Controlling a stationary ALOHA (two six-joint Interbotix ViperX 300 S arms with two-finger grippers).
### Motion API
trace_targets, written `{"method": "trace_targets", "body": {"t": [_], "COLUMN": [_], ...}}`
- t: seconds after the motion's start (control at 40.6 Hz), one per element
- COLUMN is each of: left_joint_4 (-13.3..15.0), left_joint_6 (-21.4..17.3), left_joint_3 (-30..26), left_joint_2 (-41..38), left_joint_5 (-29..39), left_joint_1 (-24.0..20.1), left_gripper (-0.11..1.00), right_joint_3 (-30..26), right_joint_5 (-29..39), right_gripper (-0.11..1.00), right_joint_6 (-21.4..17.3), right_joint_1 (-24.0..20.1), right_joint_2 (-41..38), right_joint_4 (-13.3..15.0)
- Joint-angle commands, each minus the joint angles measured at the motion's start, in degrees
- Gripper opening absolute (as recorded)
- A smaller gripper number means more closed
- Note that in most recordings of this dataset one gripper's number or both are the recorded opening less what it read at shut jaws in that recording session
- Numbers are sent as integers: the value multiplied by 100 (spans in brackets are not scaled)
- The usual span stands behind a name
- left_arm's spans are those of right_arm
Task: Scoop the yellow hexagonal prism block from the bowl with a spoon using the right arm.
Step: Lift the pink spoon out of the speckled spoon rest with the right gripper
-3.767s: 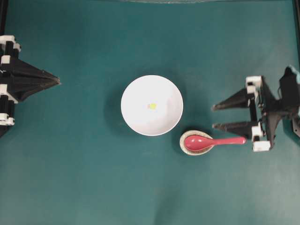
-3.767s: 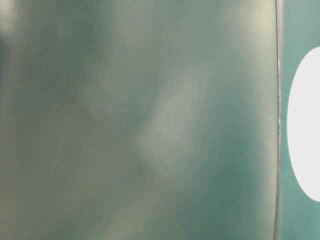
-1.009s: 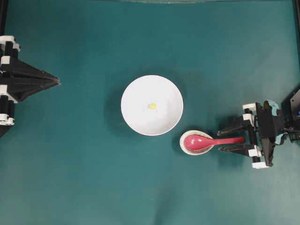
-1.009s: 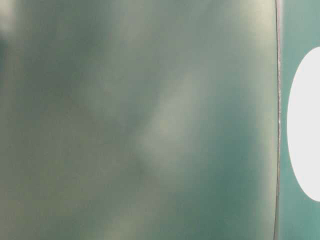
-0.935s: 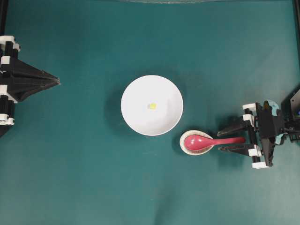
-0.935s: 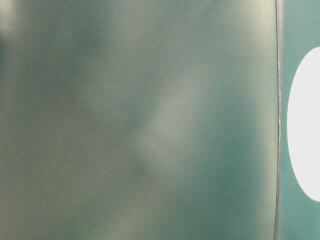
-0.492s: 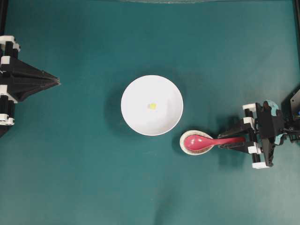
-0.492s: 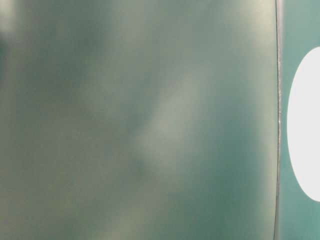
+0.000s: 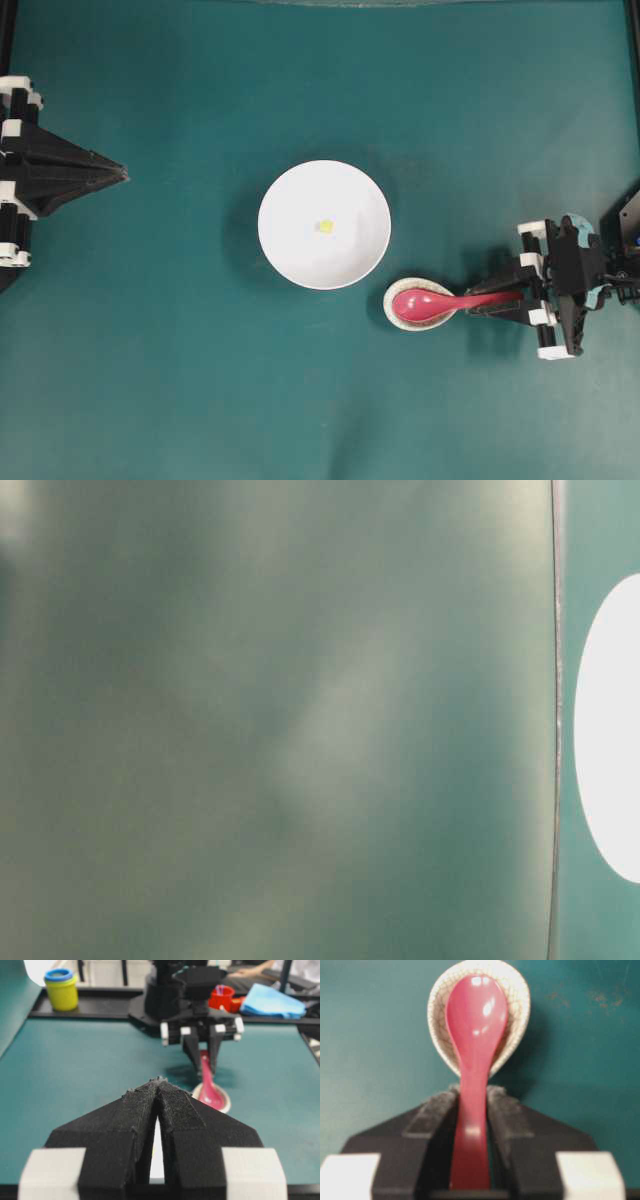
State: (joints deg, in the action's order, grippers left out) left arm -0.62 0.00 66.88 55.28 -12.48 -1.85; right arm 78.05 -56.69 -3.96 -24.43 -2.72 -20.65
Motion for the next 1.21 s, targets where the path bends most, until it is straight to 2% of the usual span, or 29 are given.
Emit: {"method": "trace_targets", "body": {"t": [0.0,0.615,0.837,1.182], "left_joint_4": [-18,-18,-18,-18], "left_joint_6": [-9,-9,-9,0], "left_joint_3": [-141,-149,-149,-149], "left_joint_2": [-26,-26,-26,-26], "left_joint_5": [-44,-18,18,211], "left_joint_1": [-9,-9,-9,-9], "left_gripper": [1,1,1,1], "right_joint_3": [-44,-185,-229,-387], "right_joint_5": [-26,-26,26,1037], "right_gripper": [27,25,25,24], "right_joint_6": [-9,-18,-18,114], "right_joint_1": [-18,9,158,721], "right_joint_2": [44,70,360,1380], "right_joint_4": [0,-44,-44,-26]}}
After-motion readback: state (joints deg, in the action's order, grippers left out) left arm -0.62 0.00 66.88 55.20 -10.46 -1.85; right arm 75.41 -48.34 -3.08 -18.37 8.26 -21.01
